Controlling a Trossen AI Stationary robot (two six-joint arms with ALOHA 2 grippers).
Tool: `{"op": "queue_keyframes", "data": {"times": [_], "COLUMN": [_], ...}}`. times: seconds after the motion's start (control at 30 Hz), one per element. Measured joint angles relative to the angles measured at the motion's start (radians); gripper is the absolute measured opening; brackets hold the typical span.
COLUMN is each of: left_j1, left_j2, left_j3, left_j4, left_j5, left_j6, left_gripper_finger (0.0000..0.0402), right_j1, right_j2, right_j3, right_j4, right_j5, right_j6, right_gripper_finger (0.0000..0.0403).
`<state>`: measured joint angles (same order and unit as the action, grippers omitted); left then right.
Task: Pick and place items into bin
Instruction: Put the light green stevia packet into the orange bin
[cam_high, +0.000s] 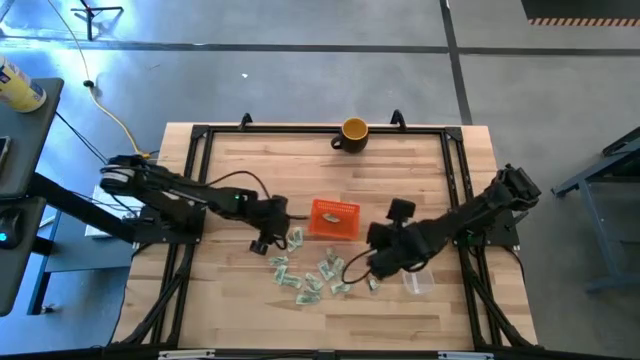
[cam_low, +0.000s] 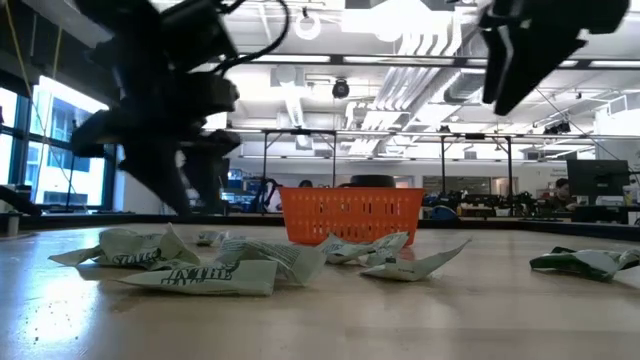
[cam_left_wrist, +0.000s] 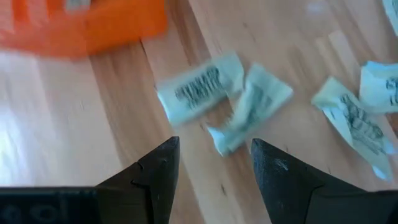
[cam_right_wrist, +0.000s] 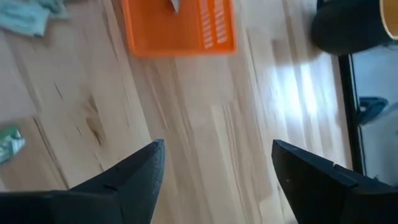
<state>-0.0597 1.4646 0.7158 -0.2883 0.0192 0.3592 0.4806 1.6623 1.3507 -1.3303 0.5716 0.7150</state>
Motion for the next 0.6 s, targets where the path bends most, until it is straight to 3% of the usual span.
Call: {"op": "queue_keyframes", "data": {"times": [0.27, 0.6], "left_j1": [0.000, -0.002], "left_j2": [0.057, 0.122], "left_j3": [0.058, 0.056], "left_j4": [-0.052, -0.019], "left_j5": [0.101, 0.080], "left_j6": [0.190, 0.213], "left_gripper_finger": [0.0232, 0.0232], "right_j1": [0.119, 0.181], "right_j2": [0.000, 0.000], "right_j3": [-0.076, -0.150], "right_j4": [-0.036, -0.024], "right_j5": [-0.023, -0.021], "right_j6": [0.150, 0.276], "right_gripper_finger": [0.0287, 0.0287]}}
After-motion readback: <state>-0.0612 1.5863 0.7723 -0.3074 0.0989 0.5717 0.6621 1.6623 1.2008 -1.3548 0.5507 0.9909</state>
